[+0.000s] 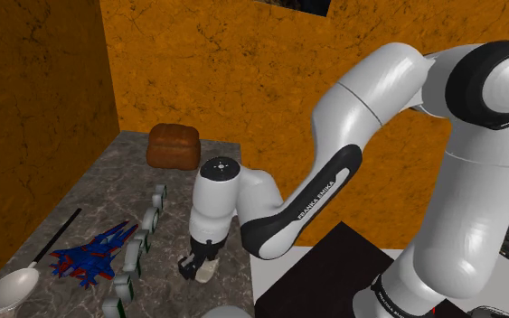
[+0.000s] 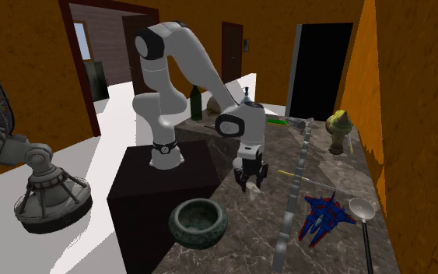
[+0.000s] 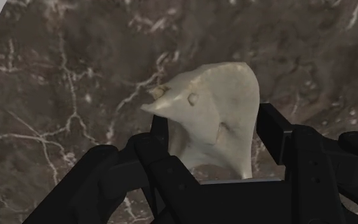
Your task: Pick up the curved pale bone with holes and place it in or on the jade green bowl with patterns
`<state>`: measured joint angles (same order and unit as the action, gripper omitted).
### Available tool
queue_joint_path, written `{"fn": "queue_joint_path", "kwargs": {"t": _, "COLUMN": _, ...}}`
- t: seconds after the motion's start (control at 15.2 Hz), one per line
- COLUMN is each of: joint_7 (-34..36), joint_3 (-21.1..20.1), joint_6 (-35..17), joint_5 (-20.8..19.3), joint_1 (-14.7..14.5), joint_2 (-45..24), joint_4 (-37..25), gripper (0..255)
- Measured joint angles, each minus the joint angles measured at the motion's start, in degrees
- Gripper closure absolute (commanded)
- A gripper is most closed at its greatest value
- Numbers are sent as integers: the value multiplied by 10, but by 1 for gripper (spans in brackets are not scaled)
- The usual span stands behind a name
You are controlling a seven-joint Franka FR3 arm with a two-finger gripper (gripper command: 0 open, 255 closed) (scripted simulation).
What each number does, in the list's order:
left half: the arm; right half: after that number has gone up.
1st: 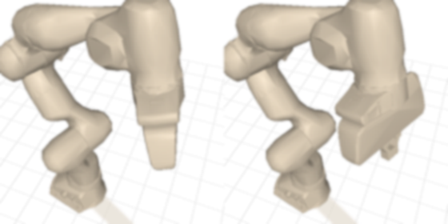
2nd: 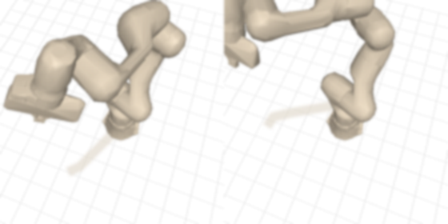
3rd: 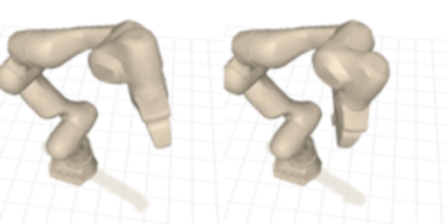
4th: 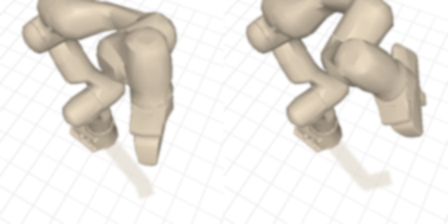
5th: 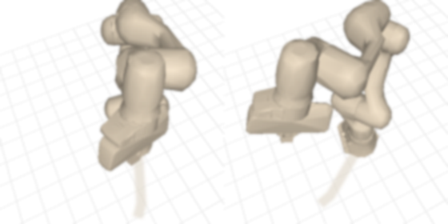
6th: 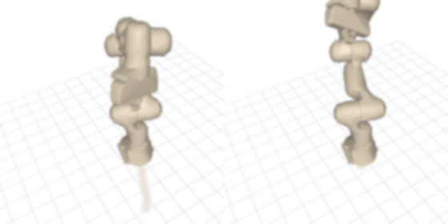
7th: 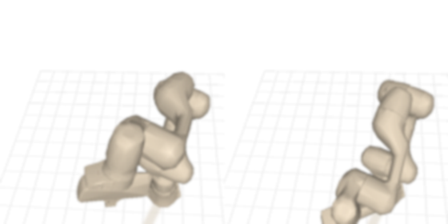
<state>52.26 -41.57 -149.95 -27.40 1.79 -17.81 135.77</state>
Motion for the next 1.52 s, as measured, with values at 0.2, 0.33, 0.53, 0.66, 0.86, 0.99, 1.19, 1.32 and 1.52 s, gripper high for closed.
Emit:
{"fn": "queue_joint_path", "kwargs": {"t": 0.2, "joint_7": -24, "joint_3": -23, "joint_6": 15, "joint_5": 33, "joint_1": 18, "joint_2": 23, "joint_4": 2, "gripper": 255}}
{"fn": "queue_joint_path", "kwargs": {"t": 0.33, "joint_7": -42, "joint_3": -39, "joint_6": 24, "joint_5": 59, "joint_1": 31, "joint_2": 42, "joint_4": 5, "gripper": 255}}
{"fn": "queue_joint_path", "kwargs": {"t": 0.53, "joint_7": -68, "joint_3": -58, "joint_6": 42, "joint_5": 94, "joint_1": 45, "joint_2": 66, "joint_4": 2, "gripper": 255}}
{"fn": "queue_joint_path", "kwargs": {"t": 0.66, "joint_7": -86, "joint_3": -71, "joint_6": 51, "joint_5": 120, "joint_1": 56, "joint_2": 85, "joint_4": 5, "gripper": 255}}
{"fn": "queue_joint_path", "kwargs": {"t": 0.86, "joint_7": -114, "joint_3": -86, "joint_6": 71, "joint_5": 158, "joint_1": 67, "joint_2": 112, "joint_4": 0, "gripper": 255}}
{"fn": "queue_joint_path", "kwargs": {"t": 0.99, "joint_7": -130, "joint_3": -92, "joint_6": 84, "joint_5": 181, "joint_1": 71, "joint_2": 128, "joint_4": -4, "gripper": 255}}
{"fn": "queue_joint_path", "kwargs": {"t": 1.19, "joint_7": -159, "joint_3": -100, "joint_6": 106, "joint_5": 221, "joint_1": 77, "joint_2": 159, "joint_4": -8, "gripper": 255}}
{"fn": "queue_joint_path", "kwargs": {"t": 1.32, "joint_7": -174, "joint_3": -102, "joint_6": 120, "joint_5": 243, "joint_1": 78, "joint_2": 176, "joint_4": -12, "gripper": 255}}
{"fn": "queue_joint_path", "kwargs": {"t": 1.52, "joint_7": -193, "joint_3": -101, "joint_6": 141, "joint_5": 267, "joint_1": 79, "joint_2": 196, "joint_4": -21, "gripper": 255}}
